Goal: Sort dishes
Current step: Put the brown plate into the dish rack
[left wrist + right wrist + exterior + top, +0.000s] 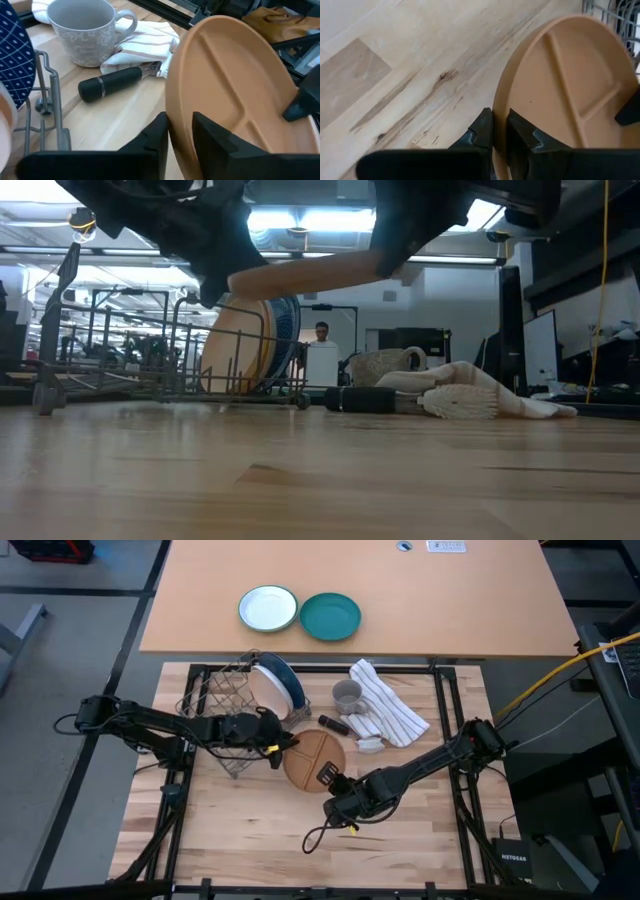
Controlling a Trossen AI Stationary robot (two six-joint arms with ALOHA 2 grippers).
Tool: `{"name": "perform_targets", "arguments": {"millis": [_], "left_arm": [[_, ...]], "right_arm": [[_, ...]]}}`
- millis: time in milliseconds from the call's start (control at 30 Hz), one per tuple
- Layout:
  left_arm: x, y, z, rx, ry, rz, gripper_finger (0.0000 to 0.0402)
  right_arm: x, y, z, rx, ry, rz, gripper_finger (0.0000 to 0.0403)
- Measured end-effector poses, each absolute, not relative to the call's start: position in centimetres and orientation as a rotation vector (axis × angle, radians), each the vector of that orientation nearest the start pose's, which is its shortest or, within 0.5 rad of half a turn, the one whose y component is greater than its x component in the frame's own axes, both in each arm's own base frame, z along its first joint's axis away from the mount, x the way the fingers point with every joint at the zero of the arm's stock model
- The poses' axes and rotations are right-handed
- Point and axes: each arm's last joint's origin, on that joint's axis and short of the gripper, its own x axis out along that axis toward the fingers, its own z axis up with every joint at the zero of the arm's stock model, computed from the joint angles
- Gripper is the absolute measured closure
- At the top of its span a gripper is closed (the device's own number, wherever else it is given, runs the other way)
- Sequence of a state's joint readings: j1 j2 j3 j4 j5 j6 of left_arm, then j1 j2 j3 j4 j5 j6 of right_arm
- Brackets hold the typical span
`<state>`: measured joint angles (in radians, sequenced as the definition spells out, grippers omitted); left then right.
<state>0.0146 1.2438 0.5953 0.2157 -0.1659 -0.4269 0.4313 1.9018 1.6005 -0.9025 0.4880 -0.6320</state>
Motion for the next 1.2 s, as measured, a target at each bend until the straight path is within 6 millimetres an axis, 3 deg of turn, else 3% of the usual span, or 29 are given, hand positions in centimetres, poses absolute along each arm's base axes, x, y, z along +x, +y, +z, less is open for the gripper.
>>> {"name": "perform_targets", "arguments": {"millis": [233, 767, 1200], "left_arm": [[25.4, 0.9, 21.3, -0.39, 0.377, 0.285, 0.0385], [25.4, 0.8, 21.1, -0.336, 0.401, 0.265, 0.0399], [25.4, 0.9, 21.5, -0.286, 0.377, 0.264, 0.04]], "right_arm": [[36.5, 15.3, 25.2, -1.085, 1.044, 0.301, 0.0364], [37.6, 16.0, 26.2, -1.009, 0.895, 0.296, 0.0285], [38.5, 16.3, 30.7, -1.048, 0.771, 0.264, 0.0256]]}}
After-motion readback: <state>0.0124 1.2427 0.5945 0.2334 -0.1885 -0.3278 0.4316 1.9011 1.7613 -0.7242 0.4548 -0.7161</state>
